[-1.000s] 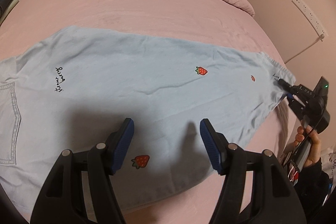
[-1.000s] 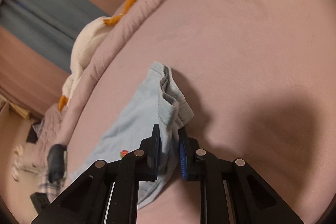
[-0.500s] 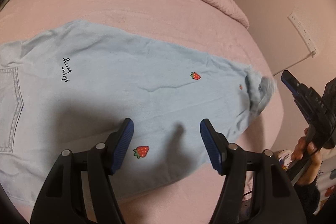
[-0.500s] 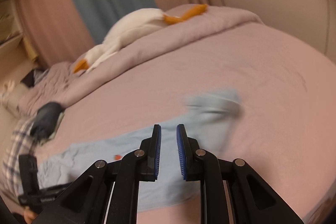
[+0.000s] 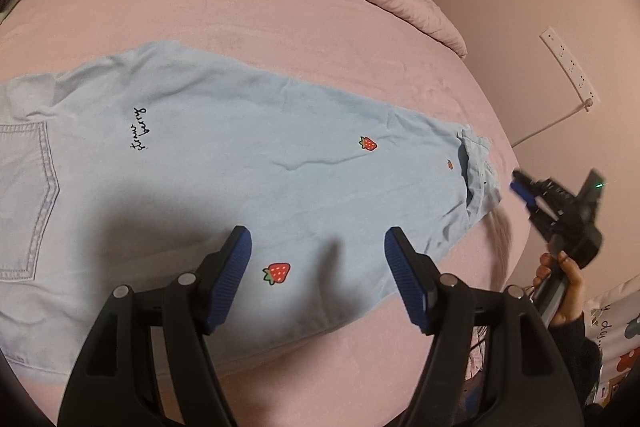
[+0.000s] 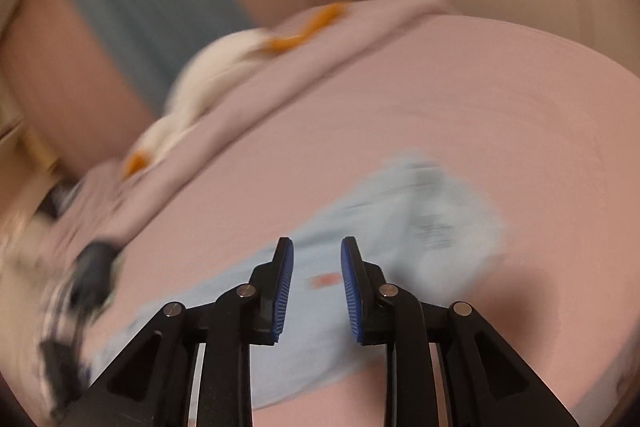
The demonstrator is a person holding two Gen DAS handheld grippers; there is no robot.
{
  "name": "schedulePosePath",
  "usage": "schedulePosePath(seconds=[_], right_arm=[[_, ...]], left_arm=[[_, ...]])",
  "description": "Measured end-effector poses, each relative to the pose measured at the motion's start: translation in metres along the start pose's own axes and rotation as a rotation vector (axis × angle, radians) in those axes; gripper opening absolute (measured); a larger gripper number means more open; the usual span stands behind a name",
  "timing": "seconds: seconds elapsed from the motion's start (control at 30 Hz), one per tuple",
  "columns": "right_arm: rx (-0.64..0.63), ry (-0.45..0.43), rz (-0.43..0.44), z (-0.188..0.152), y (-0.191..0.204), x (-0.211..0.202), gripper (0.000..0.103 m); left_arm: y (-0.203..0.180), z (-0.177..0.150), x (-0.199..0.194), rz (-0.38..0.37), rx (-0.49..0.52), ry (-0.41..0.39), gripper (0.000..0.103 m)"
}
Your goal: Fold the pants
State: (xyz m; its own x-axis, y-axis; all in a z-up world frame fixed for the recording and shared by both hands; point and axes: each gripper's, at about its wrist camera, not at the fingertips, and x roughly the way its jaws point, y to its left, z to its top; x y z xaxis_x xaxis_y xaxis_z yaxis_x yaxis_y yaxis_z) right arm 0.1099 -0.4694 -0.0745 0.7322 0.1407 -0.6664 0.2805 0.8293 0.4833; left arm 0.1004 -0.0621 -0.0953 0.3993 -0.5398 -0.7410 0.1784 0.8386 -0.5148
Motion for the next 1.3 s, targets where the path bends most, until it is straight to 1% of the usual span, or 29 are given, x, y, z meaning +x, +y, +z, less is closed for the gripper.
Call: schedulePosePath(seconds=[0.07, 0.1, 0.13, 0.17, 0.2, 0.23, 0.3, 0.33, 0.37, 0.47, 0.5, 0.53, 0.57, 0.6, 0.63, 0.67, 0.7, 0.77, 0.8, 0.83, 0.87, 0.9, 0.93, 0.97, 1.07, 1.1, 1.23, 1.27, 1.3], right_arm=[[0.100, 0.044, -0.071, 0.007, -0.042, 0.006, 0.026], [0.140, 0.063, -0.069, 0.007, -0.056, 0.007, 0.033], [0.170, 0.074, -0.048, 0.006, -0.065, 0.006, 0.045], [0.194, 0.078, -0.019, 0.003, -0.074, 0.003, 0.052], [0.211, 0.087, -0.004, 0.000, -0.079, 0.002, 0.066], [0.231, 0.102, 0.014, -0.004, -0.083, 0.003, 0.070], [0.256, 0.122, 0.039, -0.009, -0.081, 0.006, 0.070], [0.229, 0.119, 0.070, -0.010, -0.072, 0.007, 0.070], [0.184, 0.117, 0.070, -0.011, -0.059, 0.008, 0.070], [-0.141, 0.114, -0.076, -0.016, 0.005, 0.021, 0.070], [-0.230, 0.095, -0.079, -0.020, 0.026, 0.025, 0.070], [-0.277, 0.077, -0.011, -0.023, 0.044, 0.027, 0.070], [-0.273, 0.083, 0.095, -0.024, 0.056, 0.031, 0.070], [-0.253, 0.114, 0.167, -0.024, 0.064, 0.040, 0.070], [-0.228, 0.149, 0.195, -0.023, 0.068, 0.053, 0.070], [-0.203, 0.174, 0.173, -0.022, 0.069, 0.067, 0.070], [-0.183, 0.192, 0.126, -0.021, 0.068, 0.079, 0.070], [-0.146, 0.219, 0.007, -0.021, 0.064, 0.100, 0.070], [-0.145, 0.204, -0.059, -0.023, 0.063, 0.102, 0.070], [-0.154, 0.172, -0.130, -0.023, 0.062, 0.098, 0.070], [-0.172, 0.102, -0.242, -0.023, 0.061, 0.084, 0.070], [-0.165, 0.056, -0.299, -0.021, 0.056, 0.073, 0.070], [-0.133, 0.010, -0.338, -0.019, 0.049, 0.060, 0.070], [-0.062, -0.029, -0.336, -0.016, 0.033, 0.042, 0.070], [0.105, -0.047, -0.279, -0.010, -0.010, 0.013, 0.071], [0.167, -0.039, -0.216, -0.009, -0.026, 0.006, 0.071], [0.350, 0.060, -0.034, -0.017, -0.064, 0.003, 0.072], [0.385, 0.088, 0.008, -0.021, -0.069, 0.008, 0.072], [0.400, 0.109, 0.046, -0.027, -0.062, 0.016, 0.072]], left_arm=[[-0.001, 0.000, 0.001, 0.006, 0.005, 0.001, 0.069], [-0.001, 0.000, 0.002, 0.011, 0.004, 0.004, 0.069], [-0.002, 0.001, 0.003, 0.014, 0.000, 0.006, 0.069], [-0.002, 0.001, 0.005, 0.015, -0.004, 0.010, 0.069], [-0.001, 0.000, 0.005, 0.016, -0.004, 0.014, 0.069], [-0.002, 0.000, 0.006, 0.017, 0.002, 0.017, 0.069], [-0.004, 0.000, 0.009, 0.025, 0.012, 0.023, 0.070], [-0.005, 0.000, 0.009, 0.026, 0.013, 0.025, 0.069], [-0.005, 0.000, 0.010, 0.025, 0.010, 0.027, 0.070], [-0.003, 0.002, 0.010, 0.030, 0.007, 0.026, 0.070], [-0.002, 0.002, 0.011, 0.035, 0.007, 0.026, 0.070], [-0.001, 0.002, 0.011, 0.040, 0.005, 0.028, 0.070], [0.000, 0.003, 0.012, 0.043, 0.001, 0.030, 0.070], [0.001, 0.003, 0.012, 0.043, -0.004, 0.031, 0.070], [0.003, 0.003, 0.012, 0.041, -0.006, 0.032, 0.070], [0.003, 0.004, 0.012, 0.039, -0.002, 0.033, 0.070], [0.003, 0.003, 0.011, 0.039, 0.002, 0.034, 0.070], [0.005, 0.004, 0.011, 0.039, 0.008, 0.037, 0.070], [0.006, 0.005, 0.012, 0.040, 0.006, 0.036, 0.070], [0.006, 0.006, 0.013, 0.041, 0.003, 0.036, 0.070], [0.008, 0.006, 0.014, 0.039, -0.002, 0.036, 0.070], [0.008, 0.006, 0.015, 0.037, -0.001, 0.037, 0.070], [0.007, 0.006, 0.015, 0.036, 0.002, 0.037, 0.070], [0.007, 0.006, 0.016, 0.036, 0.007, 0.038, 0.070], [0.009, 0.007, 0.016, 0.029, 0.003, 0.035, 0.070], [0.010, 0.007, 0.016, 0.026, -0.001, 0.034, 0.071], [0.010, 0.007, 0.016, 0.024, -0.005, 0.033, 0.071], [0.009, 0.007, 0.016, 0.026, -0.002, 0.035, 0.071], [0.009, 0.007, 0.016, 0.027, -0.001, 0.035, 0.071]])
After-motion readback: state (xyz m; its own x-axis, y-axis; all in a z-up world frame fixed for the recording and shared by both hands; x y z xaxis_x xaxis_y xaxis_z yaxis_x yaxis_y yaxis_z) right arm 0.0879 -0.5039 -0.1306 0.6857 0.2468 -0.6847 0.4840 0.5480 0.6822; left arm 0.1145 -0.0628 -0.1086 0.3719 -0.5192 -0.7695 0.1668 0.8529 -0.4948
